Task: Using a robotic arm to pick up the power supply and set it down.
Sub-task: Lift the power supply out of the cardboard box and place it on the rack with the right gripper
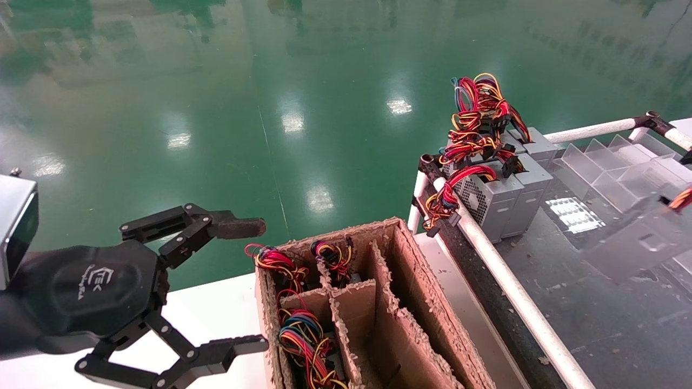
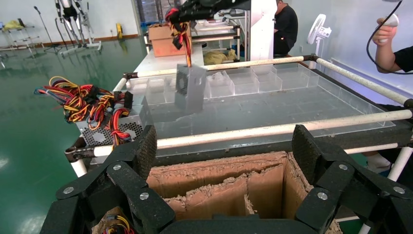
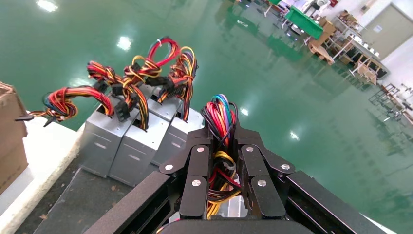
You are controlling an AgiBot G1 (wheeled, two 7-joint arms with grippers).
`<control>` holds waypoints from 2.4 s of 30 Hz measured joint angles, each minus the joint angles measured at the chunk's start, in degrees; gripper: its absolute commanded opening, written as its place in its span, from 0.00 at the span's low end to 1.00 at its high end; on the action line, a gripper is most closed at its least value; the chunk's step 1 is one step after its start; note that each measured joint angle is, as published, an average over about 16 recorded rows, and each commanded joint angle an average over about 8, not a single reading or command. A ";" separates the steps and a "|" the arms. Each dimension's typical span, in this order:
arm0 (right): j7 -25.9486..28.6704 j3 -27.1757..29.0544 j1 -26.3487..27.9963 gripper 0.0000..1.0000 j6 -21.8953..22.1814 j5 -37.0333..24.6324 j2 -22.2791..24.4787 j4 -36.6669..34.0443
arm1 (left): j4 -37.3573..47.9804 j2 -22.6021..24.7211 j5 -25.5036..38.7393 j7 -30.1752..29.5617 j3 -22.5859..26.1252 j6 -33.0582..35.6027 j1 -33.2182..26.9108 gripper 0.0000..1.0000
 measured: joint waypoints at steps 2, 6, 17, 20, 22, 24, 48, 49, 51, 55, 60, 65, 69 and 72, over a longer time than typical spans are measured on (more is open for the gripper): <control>-0.72 -0.34 -0.06 0.00 0.32 -0.22 -1.17 -0.67 | 0.00 0.00 0.00 0.00 0.00 0.00 0.00 1.00; -1.90 -1.43 1.13 0.00 0.41 -1.47 -3.73 -2.18 | 0.00 0.00 0.00 0.00 0.01 0.00 0.00 1.00; -3.11 -6.32 11.24 0.00 -2.04 -8.66 -11.22 -8.05 | 0.00 -0.01 -0.01 0.01 0.02 -0.01 0.00 1.00; -3.12 -7.77 14.81 0.00 -3.22 -10.76 -13.33 -10.23 | 0.00 -0.01 -0.02 0.01 0.02 -0.01 -0.01 1.00; -3.21 -8.72 17.21 0.00 -4.08 -12.12 -14.76 -11.82 | 0.00 -0.01 -0.02 0.01 0.02 -0.01 -0.01 1.00; -3.40 -9.66 19.59 0.00 -4.93 -13.48 -16.20 -13.51 | 0.00 -0.01 -0.02 0.01 0.03 -0.01 -0.01 1.00; -15.04 -15.61 39.44 0.00 -10.70 -22.07 -31.03 -39.17 | 0.00 -0.02 -0.04 0.03 0.05 -0.02 -0.01 1.00; -15.67 -15.65 39.86 0.00 -10.76 -22.11 -31.49 -40.06 | 0.00 -0.02 -0.04 0.03 0.05 -0.02 -0.01 1.00; -16.88 -15.71 40.65 0.00 -10.88 -22.14 -32.37 -41.74 | 0.00 -0.02 -0.04 0.03 0.06 -0.02 -0.01 1.00; -19.22 -15.76 42.12 0.00 -11.14 -22.09 -34.09 -44.87 | 0.00 -0.02 -0.04 0.03 0.06 -0.02 -0.02 1.00; -22.13 -15.77 43.55 0.00 -11.30 -21.95 -36.15 -48.43 | 0.00 -0.03 -0.04 0.03 0.07 -0.03 -0.02 1.00; -25.06 -15.69 44.46 0.00 -11.33 -21.70 -37.89 -51.71 | 0.00 -0.03 -0.05 0.04 0.07 -0.03 -0.02 1.00; -27.56 -15.52 44.77 0.00 -11.30 -21.40 -38.97 -54.01 | 0.00 -0.03 -0.05 0.04 0.08 -0.03 -0.02 1.00; -29.37 -15.32 44.85 0.03 -11.32 -21.08 -39.61 -55.56 | 0.00 -0.03 -0.05 0.04 0.08 -0.03 -0.02 1.00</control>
